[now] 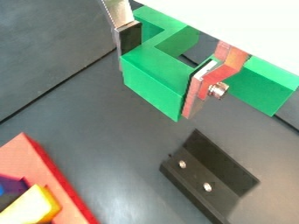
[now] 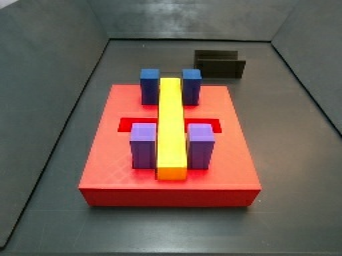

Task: Pick up the green object. Move up. Place the green object on the fixture. Regrasp the green object. Move to above the board. Insert the green object.
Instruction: Place the green object on the fixture.

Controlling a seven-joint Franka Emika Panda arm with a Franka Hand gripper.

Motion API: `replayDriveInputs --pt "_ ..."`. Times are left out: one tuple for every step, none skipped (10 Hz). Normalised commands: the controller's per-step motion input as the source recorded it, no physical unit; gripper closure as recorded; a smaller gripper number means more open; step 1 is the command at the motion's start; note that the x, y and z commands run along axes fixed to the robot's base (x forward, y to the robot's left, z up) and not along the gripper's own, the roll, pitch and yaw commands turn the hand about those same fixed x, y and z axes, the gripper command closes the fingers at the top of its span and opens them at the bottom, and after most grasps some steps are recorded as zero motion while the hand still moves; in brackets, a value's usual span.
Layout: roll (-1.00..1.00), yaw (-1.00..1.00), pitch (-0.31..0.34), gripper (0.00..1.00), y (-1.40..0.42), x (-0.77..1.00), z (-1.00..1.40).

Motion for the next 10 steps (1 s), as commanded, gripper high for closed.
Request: replayDriveInputs --pt "-0.91 0.00 -0.106 1.00 0.13 0.35 0.16" --pt "-0.95 0.00 -0.143 1.00 0.16 0.30 0.11" --pt "-0.95 0.00 -0.129 1.00 0.18 0.29 0.03" --pt "-0.93 0.03 -0.097 1.00 0.18 0.27 0.00" --pt "-0.90 0.07 -0.077 1.00 0.17 0.29 0.00" --pt "-0.92 0.09 -0.063 1.00 0.19 0.31 0.00" --pt "-0.94 0.09 -0.083 1.00 0.20 0.27 0.00" --pt "-0.91 0.10 -0.086 1.00 0.19 0.25 0.00" --pt "-0.87 0.10 -0.069 1.00 0.17 0.27 0.00" --pt "-0.83 0.12 -0.023 1.00 0.17 0.29 0.00"
